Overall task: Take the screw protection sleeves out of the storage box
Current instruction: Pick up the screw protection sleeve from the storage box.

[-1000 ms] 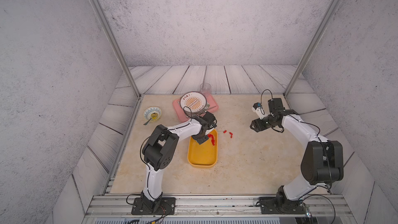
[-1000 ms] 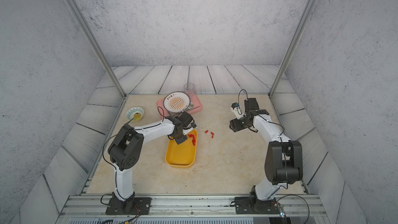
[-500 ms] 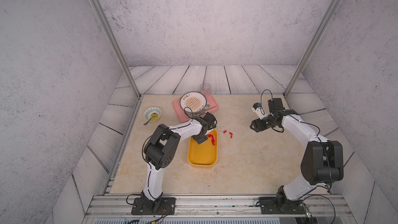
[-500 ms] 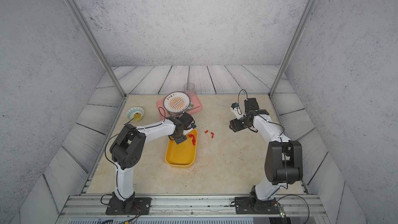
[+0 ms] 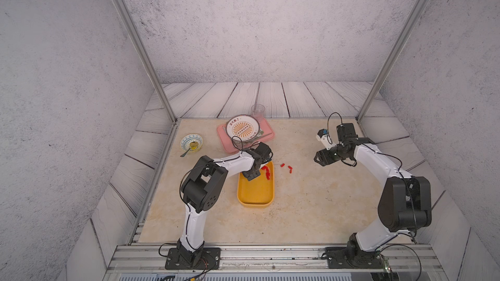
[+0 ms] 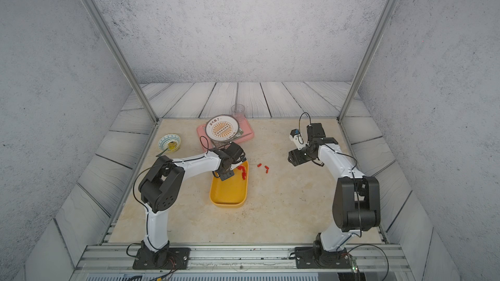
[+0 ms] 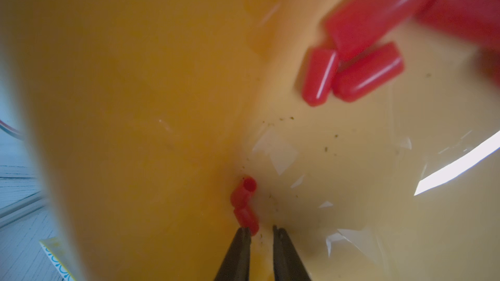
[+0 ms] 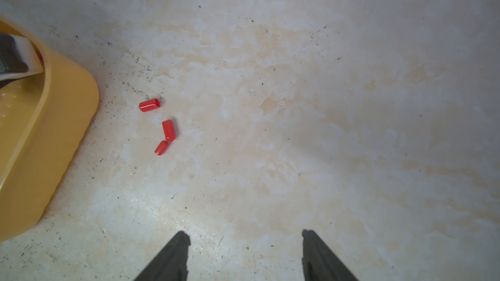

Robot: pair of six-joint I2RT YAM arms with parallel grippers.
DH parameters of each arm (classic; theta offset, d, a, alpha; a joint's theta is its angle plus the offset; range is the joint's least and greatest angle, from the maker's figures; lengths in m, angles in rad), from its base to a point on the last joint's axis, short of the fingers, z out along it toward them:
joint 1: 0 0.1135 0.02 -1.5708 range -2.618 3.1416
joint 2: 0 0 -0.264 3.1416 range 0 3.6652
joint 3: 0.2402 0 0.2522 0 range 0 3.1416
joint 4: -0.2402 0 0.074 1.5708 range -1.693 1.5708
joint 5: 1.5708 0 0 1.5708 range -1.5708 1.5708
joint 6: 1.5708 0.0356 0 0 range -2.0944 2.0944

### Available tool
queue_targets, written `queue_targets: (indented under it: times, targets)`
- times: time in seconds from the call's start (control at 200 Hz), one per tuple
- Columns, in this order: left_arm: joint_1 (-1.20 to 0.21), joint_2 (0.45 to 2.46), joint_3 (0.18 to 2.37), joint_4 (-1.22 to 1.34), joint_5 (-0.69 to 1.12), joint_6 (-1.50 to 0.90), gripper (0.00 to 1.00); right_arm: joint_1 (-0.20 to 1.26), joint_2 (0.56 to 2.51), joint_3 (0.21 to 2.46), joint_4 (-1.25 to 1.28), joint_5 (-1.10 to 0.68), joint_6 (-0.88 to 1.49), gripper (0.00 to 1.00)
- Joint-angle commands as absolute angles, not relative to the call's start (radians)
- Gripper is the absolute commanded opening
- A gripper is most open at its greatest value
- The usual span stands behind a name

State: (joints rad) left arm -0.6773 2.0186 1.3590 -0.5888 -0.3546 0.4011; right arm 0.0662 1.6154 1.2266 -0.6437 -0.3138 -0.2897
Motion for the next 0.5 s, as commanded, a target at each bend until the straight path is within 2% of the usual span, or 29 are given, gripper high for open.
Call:
queue_targets:
  times: [0.0,0.495]
  targets:
    - [-0.684,2.034,1.343,-0.575,-0.378,0.420,0.20,0.063,1.594,1.212,-0.670,-0.333,-0.299,0.69]
    - [-0.693,1.991,1.261,-0.452,-0.434,0.482,0.18,0.063,1.591,1.210,-0.672,-0.339,-0.302,0.69]
